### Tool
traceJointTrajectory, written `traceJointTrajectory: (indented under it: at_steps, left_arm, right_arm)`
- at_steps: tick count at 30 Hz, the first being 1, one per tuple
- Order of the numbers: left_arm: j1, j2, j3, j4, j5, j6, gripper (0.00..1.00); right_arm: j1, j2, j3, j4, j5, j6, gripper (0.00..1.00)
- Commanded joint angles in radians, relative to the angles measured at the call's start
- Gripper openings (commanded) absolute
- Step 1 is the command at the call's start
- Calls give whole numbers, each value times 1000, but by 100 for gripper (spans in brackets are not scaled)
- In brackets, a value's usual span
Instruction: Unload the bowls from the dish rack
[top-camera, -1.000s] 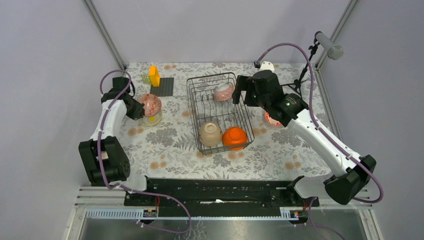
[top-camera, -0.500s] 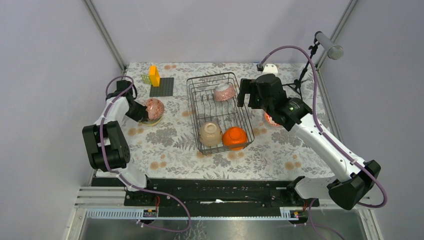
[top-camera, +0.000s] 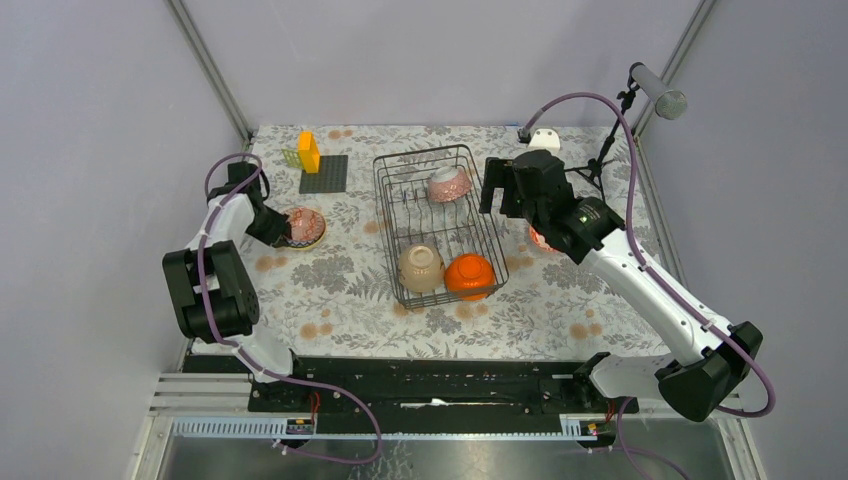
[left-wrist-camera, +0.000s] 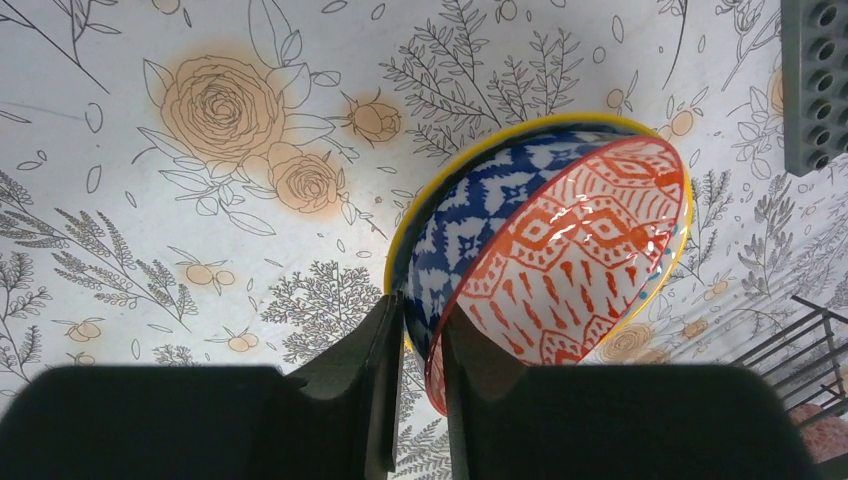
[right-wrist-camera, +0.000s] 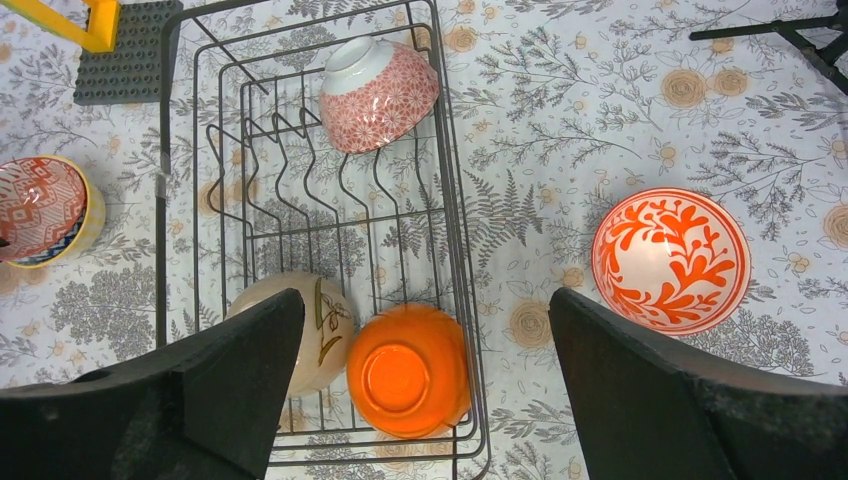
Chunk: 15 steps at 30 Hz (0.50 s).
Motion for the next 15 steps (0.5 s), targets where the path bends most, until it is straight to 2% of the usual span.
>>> traceJointTrajectory:
  at_steps: [1, 6, 11, 15]
  left_arm:
    - [18, -19, 7, 27, -14, 15, 25]
    - [38, -17, 1, 24, 7, 37, 29]
    - [41, -42, -18, 16, -6, 38, 54]
    - [43, -71, -33, 10, -9, 45, 55]
  right_arm:
    - [-1, -26, -7, 27, 49, -16, 100]
    - [-2, -27, -11, 27, 49, -21, 100]
    - [-2, -28, -17, 27, 49, -11, 100]
    - [-2, -28, -17, 27, 47, -9, 100]
